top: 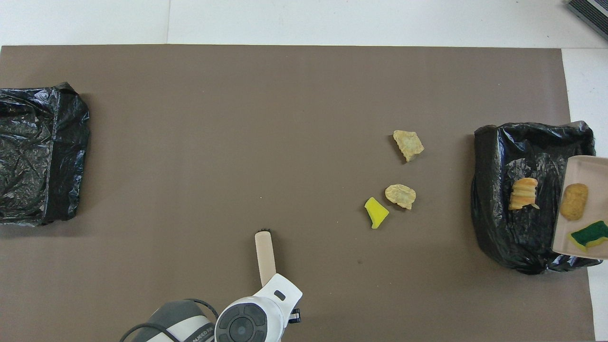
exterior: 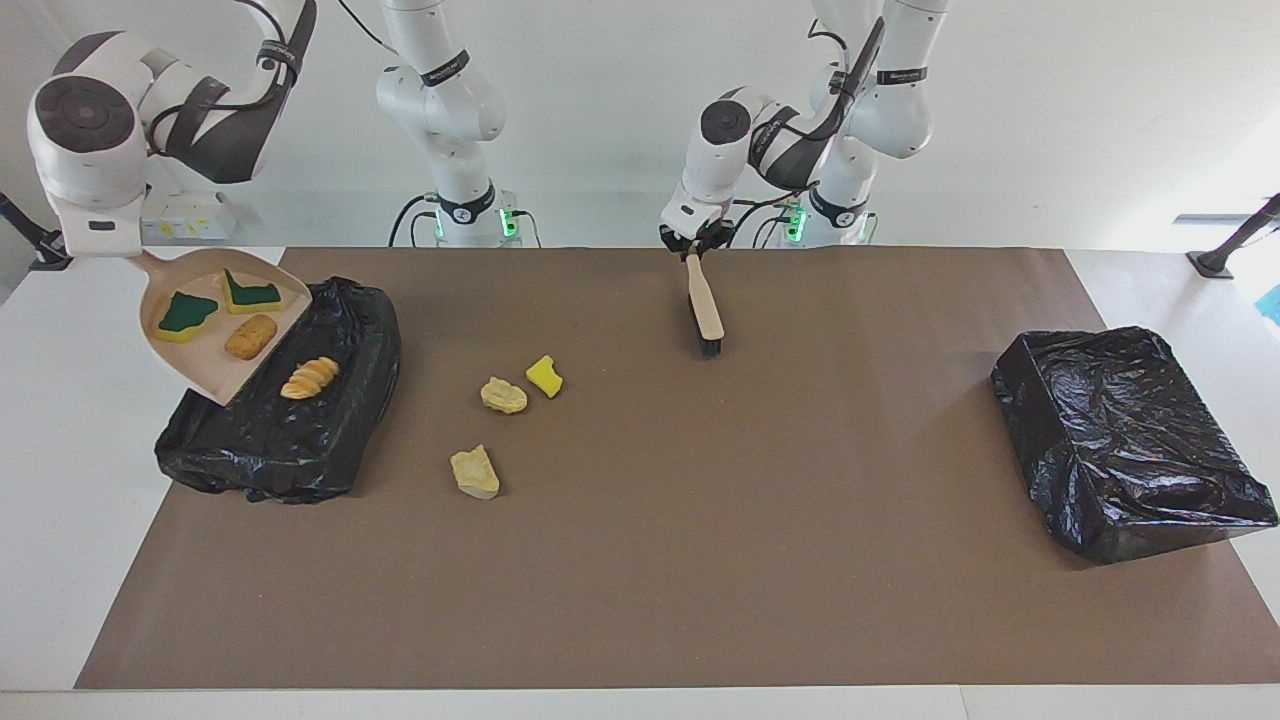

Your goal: Sweep and dump trash in bin

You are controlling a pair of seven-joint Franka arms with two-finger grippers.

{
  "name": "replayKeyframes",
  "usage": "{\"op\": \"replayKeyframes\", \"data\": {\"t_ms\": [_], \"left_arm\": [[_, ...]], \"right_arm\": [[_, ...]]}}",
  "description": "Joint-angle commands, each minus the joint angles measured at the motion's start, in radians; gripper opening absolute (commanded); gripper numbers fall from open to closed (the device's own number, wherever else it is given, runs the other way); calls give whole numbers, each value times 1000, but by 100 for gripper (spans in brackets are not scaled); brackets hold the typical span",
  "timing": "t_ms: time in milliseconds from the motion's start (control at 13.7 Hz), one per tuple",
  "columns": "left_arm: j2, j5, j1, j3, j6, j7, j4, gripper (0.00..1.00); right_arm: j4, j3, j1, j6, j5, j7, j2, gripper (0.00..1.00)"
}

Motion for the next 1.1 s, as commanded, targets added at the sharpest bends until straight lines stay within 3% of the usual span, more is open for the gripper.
{"op": "replayKeyframes", "data": {"t_ms": [0, 73, 146, 586, 1025], "left_arm": [[-5, -17, -11, 17, 33, 2, -21, 54], [12, -17, -5, 18, 33, 7, -6, 84], [32, -17, 10, 20, 25, 7, 22, 100], [104, -2, 229, 21, -85, 99, 250, 100], [118, 62, 404, 21, -189, 229, 396, 100]], "right_arm": [[-43, 4, 6, 32, -74, 0, -29, 0], [-40, 4, 24, 32, -99, 0, -26, 0], [-37, 4, 45, 29, -124, 2, -25, 0], [-26, 6, 174, -15, -301, 9, -18, 0], [-33, 11, 237, -6, -404, 5, -25, 0]]}}
